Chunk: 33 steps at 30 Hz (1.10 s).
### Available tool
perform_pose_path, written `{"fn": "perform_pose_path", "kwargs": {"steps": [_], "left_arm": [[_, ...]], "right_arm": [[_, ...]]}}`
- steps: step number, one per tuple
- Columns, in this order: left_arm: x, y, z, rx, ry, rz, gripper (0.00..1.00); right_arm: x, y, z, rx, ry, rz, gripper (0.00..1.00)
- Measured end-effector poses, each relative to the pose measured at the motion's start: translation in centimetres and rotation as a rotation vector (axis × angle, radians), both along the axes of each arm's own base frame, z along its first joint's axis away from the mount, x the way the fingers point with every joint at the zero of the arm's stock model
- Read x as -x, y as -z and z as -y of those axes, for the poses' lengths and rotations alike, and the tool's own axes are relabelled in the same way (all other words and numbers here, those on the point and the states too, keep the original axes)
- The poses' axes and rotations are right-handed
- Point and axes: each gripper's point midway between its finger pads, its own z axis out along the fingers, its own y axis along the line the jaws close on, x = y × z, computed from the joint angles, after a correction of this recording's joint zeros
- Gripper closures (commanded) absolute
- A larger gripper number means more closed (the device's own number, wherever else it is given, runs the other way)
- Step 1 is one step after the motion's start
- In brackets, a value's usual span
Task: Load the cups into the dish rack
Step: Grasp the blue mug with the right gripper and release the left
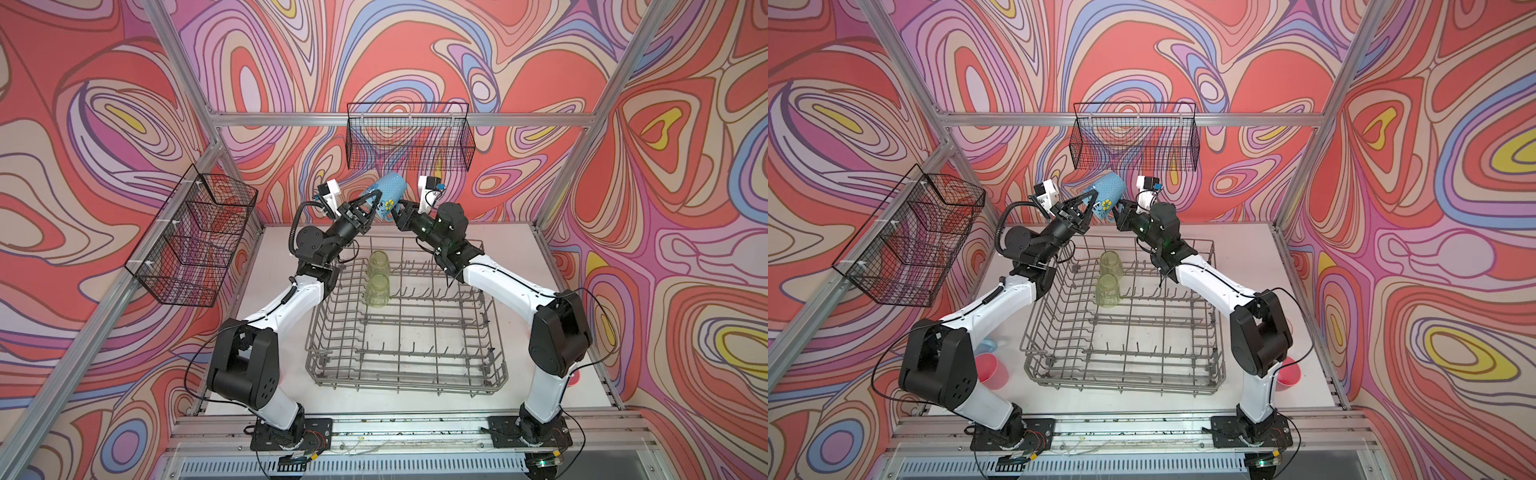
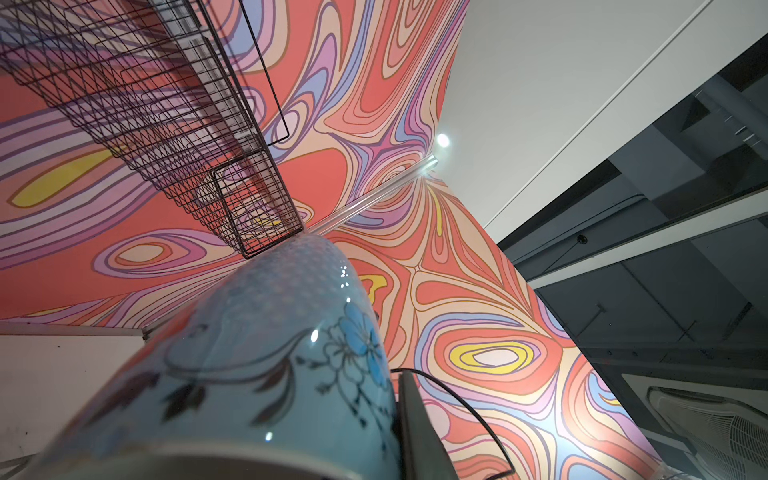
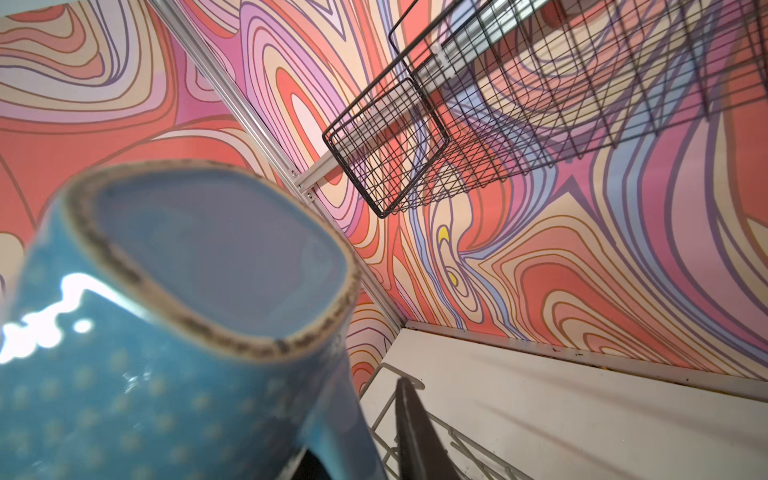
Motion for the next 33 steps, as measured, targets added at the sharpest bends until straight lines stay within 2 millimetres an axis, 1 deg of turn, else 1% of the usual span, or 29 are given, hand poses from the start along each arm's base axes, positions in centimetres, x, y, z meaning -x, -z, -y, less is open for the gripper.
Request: {"fn": "perform_pose_path", "kwargs": {"steps": [4,7,10,13,17,20,25,28,31,33], "left_arm": [[-0.1,0.5,0.0,-0.006,-0.002,-0.009,0.92],[-0.2,0.9,0.1,-0.012,-0.003,-0.018,0.92],[-0.2,1.1,0.2,-0.020,-0.007,-0.021,0.92],[-0.3,1.5,0.2,-0.037,-0.011,-0.035,0.92],[-0.1,1.5,0.2,-0.055,-0.019,-0.039,0.88],[0.0,1.4,0.2,-0.065,-0.025,-0.031,0.81],[0.8,0.8,0.3,-0.076,-0.015,-0.003,0.59],[1.2,0.5,0.2,-0.078,-0.014,0.010,0.48],[1.5,0.3,0.2,-0.082,-0.014,0.019,0.41],[1.8,0.4,0.1,-0.086,-0.014,0.021,0.36]], "right_arm": [[-0.1,0.6,0.0,0.047,0.013,0.008,0.86],[-0.1,1.1,-0.1,0.088,0.021,0.020,0.86],[-0.1,1.7,-0.2,0.136,0.020,0.033,0.95],[-0.1,2.1,-0.2,0.162,0.023,0.032,0.99],[-0.1,2.2,-0.3,0.172,0.021,0.035,1.00],[0.0,2.1,-0.3,0.172,0.020,0.039,1.00],[-0.3,2.1,0.3,0.166,0.047,0.029,1.00],[-0.4,2.0,0.9,0.165,0.070,0.027,1.00],[-0.2,1.8,1.6,0.165,0.095,0.025,1.00],[-0.1,1.4,2.0,0.163,0.112,0.032,1.00]]}}
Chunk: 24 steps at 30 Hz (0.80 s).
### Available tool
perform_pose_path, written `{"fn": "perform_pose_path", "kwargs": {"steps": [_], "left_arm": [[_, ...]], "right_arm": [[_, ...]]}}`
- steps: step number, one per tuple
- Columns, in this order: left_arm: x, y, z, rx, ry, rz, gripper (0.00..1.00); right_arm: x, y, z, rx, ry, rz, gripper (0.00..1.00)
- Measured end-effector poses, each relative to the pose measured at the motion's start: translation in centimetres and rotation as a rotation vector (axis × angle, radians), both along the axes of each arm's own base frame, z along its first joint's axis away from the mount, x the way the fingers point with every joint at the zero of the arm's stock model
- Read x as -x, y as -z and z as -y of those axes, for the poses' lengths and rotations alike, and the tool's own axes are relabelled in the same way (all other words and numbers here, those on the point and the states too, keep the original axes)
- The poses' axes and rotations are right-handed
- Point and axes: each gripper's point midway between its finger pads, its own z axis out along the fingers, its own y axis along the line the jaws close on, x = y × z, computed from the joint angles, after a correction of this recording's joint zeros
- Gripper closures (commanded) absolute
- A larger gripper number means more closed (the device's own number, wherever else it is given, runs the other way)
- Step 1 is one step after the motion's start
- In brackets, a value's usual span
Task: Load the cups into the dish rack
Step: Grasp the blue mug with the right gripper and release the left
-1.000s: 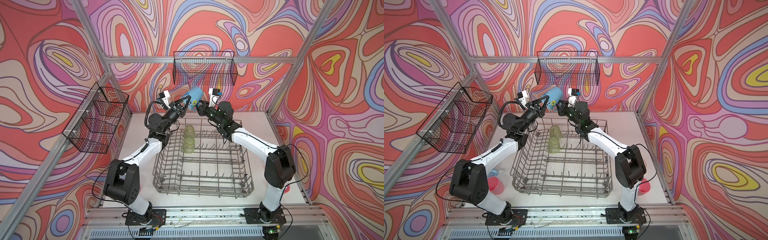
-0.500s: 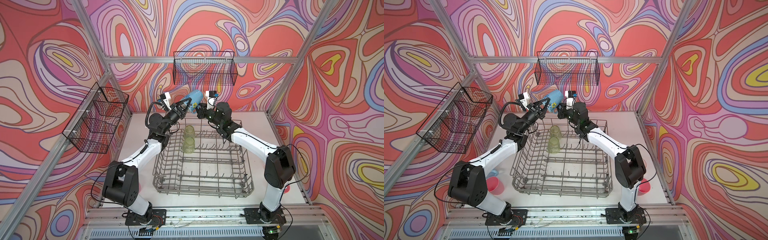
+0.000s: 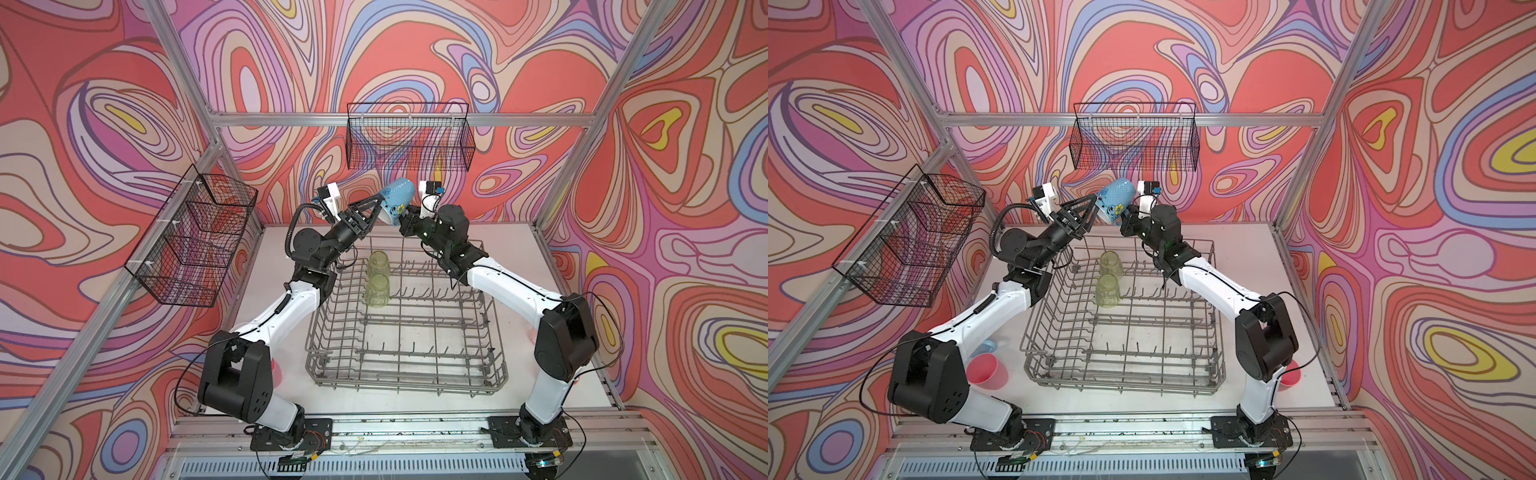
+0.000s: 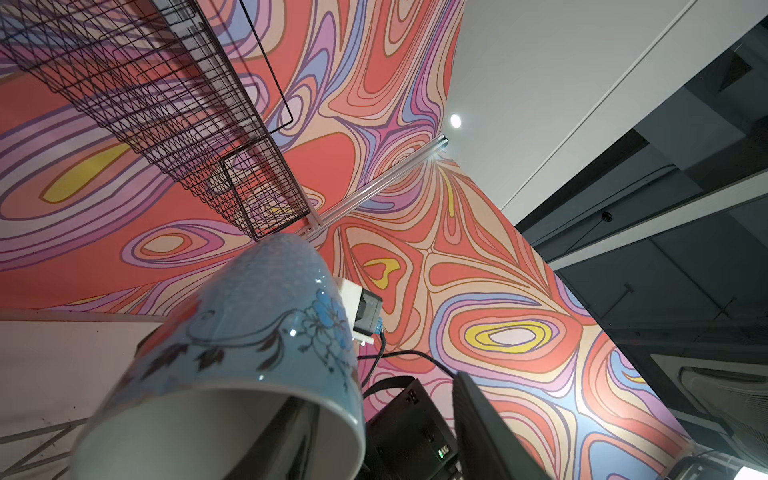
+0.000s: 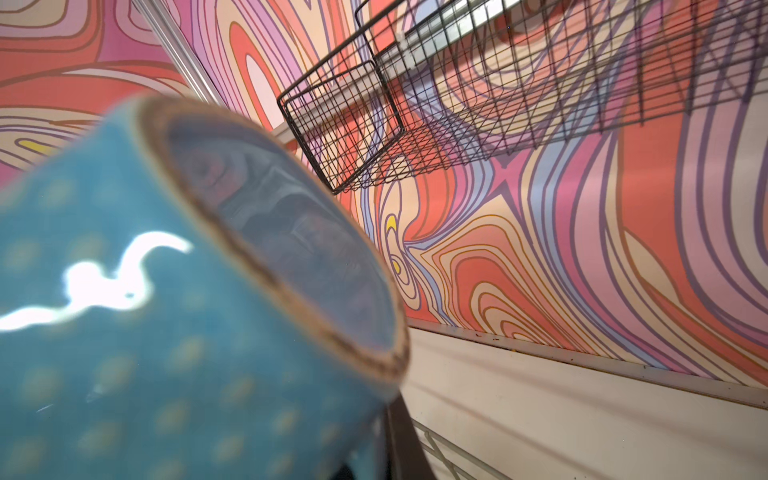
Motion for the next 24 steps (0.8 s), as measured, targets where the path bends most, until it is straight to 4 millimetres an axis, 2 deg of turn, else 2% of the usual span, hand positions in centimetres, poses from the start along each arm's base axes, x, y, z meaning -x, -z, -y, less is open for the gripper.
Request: {"fn": "perform_pose_path", "kwargs": {"steps": [6,11,19,24], "left_arm": [[0.8,0.3,-0.2,-0.030,-0.006,-0.004,0.29],[1.7,0.4,-0.3,-0.080,-0.022,-0.010,0.26],[3.6,1.3,-1.2,-0.251,-0.084,-0.034,0.16],[2.8,2.9,-3.0,-0.376,-0.140,-0.100,0.11]], "right_arm": [[0.4,-2.0,1.2,0.011,0.049,0.053,1.00],[0.8,-2.9,2.2,0.071,0.093,0.099,1.00],[1.6,-1.1,4.6,0.269,0.184,0.117,1.00],[2.0,0.7,5.9,0.390,0.223,0.105,1.00]]}}
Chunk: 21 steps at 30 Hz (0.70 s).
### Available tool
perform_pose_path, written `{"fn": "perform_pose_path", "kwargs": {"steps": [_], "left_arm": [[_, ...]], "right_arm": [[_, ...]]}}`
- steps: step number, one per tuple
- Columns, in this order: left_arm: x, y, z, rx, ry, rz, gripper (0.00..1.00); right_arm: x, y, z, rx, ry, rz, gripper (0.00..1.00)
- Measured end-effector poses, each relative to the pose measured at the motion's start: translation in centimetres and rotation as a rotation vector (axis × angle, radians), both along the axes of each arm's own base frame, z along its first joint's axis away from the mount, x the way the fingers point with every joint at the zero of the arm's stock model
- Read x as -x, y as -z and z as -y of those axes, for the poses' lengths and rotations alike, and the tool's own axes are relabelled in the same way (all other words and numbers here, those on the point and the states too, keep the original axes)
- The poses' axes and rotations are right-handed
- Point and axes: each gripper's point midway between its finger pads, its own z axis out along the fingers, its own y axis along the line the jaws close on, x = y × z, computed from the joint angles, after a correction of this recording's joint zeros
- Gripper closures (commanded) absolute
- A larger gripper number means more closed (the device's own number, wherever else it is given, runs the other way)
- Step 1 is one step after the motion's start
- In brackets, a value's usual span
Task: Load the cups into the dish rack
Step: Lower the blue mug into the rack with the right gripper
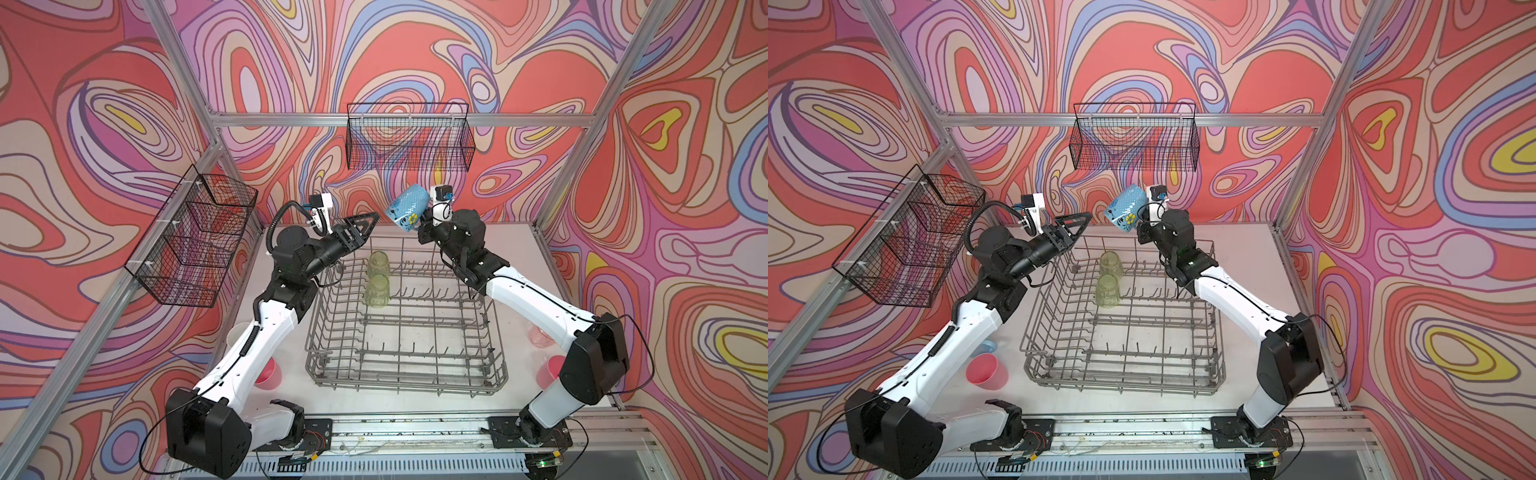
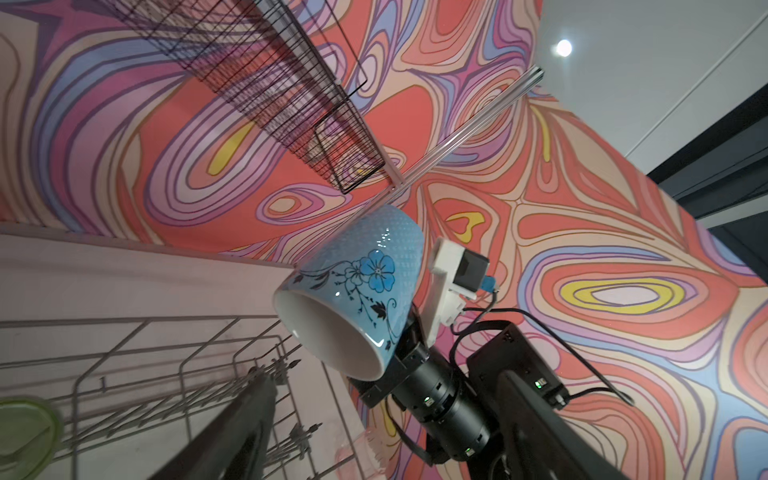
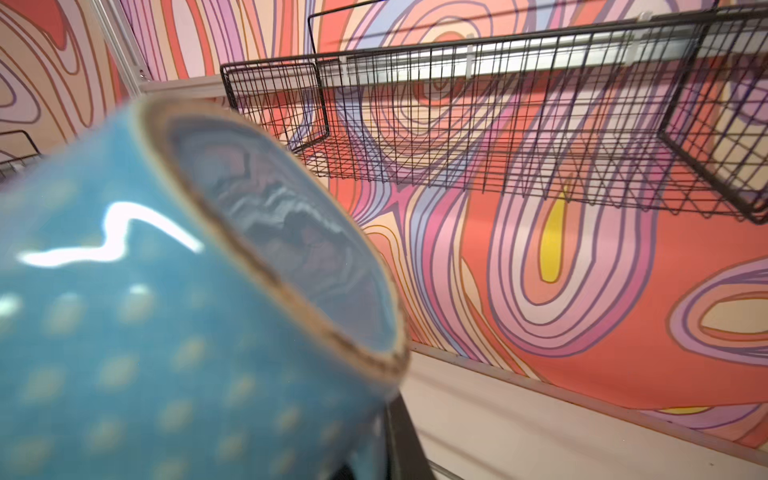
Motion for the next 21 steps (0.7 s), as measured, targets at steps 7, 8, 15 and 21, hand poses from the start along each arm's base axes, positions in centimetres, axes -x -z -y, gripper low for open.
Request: {"fn": "perform_pose_path", "kwargs": {"steps": [7,8,15,21], "left_arm": [[-1.1,0.8,-5.1,-0.180,-0.140,-0.095,0.06],[-1.0,0.8,-5.6,-0.209,-0.154,-0.106,0.05],[-0.2,3.4,-7.7,-0.391,-0.227,-0.191,0.00],[0.3,8.2,-9.8,-0.535,-0.309,-0.282,0.00]], "right_arm": [[1.0,2.0,2.5,0.143,0.085,-0.024,1.00],[1.1,2.3,3.0,0.163,0.102,-0.026,1.00],[1.6,5.0,5.0,0.322,0.204,-0.036,1.00],[2.2,7.6,4.9,0.523,0.281,0.002,1.00]]}}
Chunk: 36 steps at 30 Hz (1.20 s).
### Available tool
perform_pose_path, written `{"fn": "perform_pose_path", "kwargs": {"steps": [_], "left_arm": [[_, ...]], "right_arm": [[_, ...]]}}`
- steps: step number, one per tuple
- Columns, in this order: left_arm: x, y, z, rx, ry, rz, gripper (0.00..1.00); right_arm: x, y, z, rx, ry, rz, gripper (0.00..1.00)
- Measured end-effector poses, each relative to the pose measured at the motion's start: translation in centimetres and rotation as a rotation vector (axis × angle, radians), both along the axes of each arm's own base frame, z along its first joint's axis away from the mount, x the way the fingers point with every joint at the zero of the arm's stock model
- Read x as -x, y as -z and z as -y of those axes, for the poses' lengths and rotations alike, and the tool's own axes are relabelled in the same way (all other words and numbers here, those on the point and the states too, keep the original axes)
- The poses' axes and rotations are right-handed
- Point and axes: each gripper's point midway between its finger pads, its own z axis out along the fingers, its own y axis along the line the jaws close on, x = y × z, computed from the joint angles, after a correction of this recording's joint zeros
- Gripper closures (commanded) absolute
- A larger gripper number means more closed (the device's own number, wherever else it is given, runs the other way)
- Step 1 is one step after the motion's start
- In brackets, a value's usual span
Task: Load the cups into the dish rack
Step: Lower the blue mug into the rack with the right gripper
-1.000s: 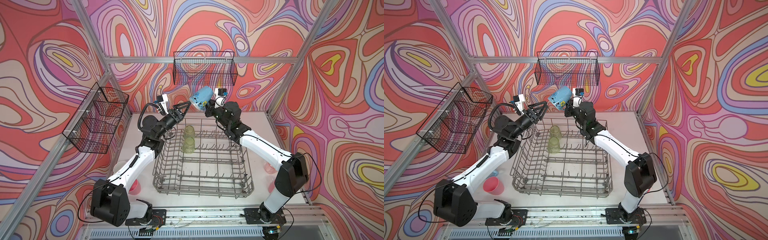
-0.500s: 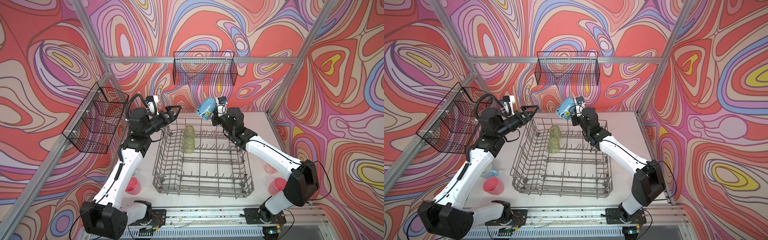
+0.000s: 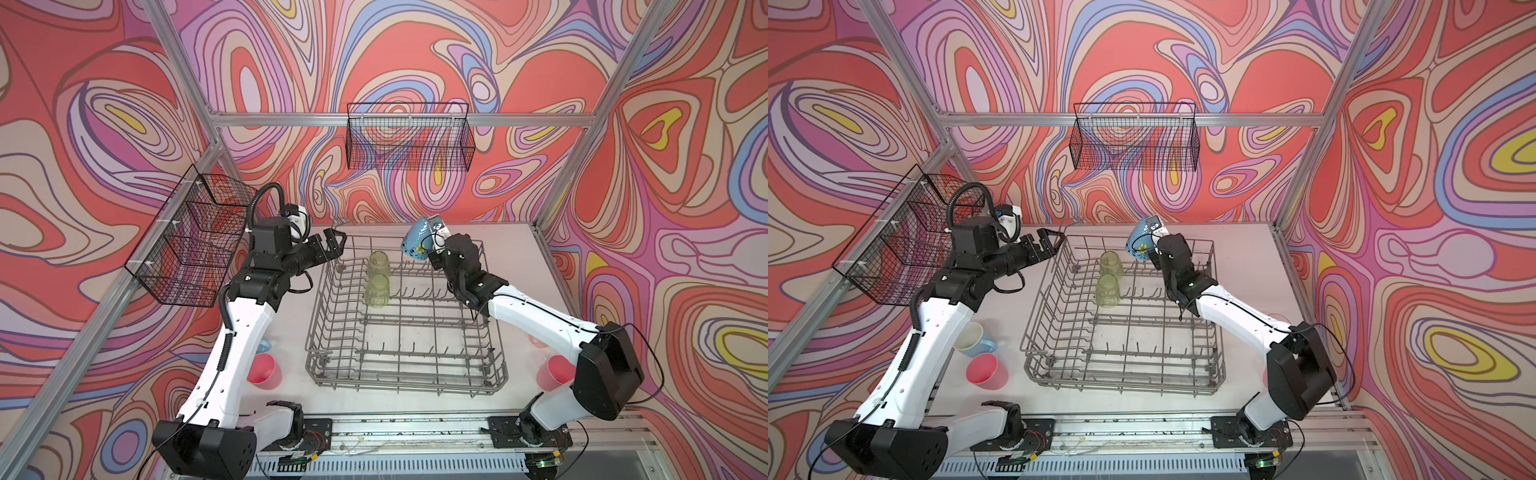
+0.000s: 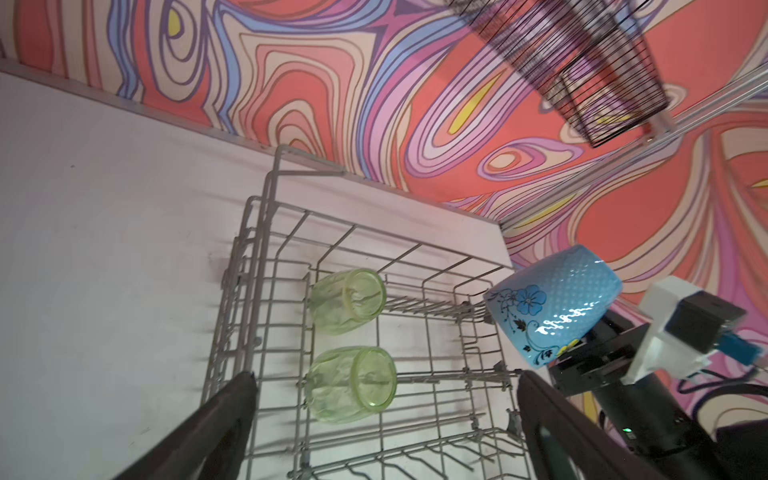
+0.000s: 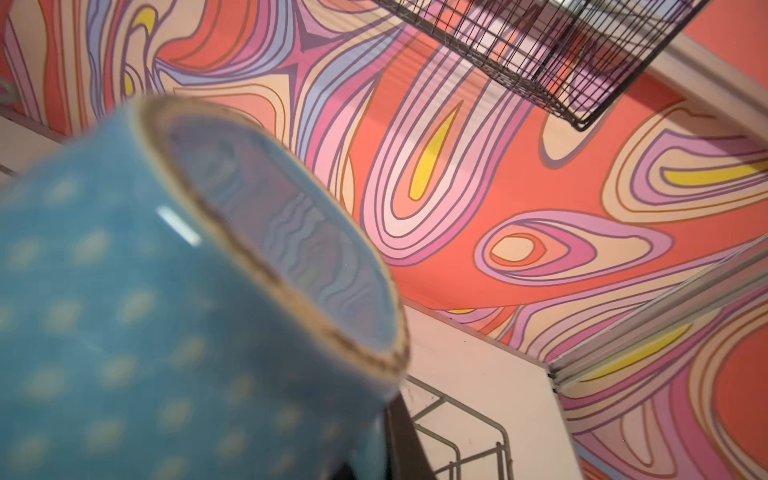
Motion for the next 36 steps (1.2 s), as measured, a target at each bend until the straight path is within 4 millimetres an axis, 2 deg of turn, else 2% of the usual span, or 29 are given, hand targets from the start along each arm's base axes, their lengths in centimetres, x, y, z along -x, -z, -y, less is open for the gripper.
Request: {"fn": "perform_pose_path", "kwargs": {"steps": [3,10,17,27,36], "left_arm": [[0.4,1.3,-0.7,-0.053,-0.019,-0.013,0.00],[1.2,2.2,-1.3,-0.111,-0.021,0.009,0.00],[1.5,3.7,-1.4,-0.115,-0.018,-0.004,0.01],[1.2,3.3,-1.1,-0.105,-0.009,0.021,0.02],[1.2,3.2,-1.0,-0.100,-0.002,0.026,0.02]], "right_arm": [[-0.2,1.2,-0.5,0.090,0.033,0.029,1.00],[-0.8,4.6,0.1,0.264,0.101,0.030,1.00],[-1.2,6.0,-0.2,0.366,0.137,0.073,1.00],[-1.9,8.1,-1.5,0.430,0.142,0.110,1.00],[-2.1,7.3,-1.6,0.426,0.154,0.154,1.00]]}}
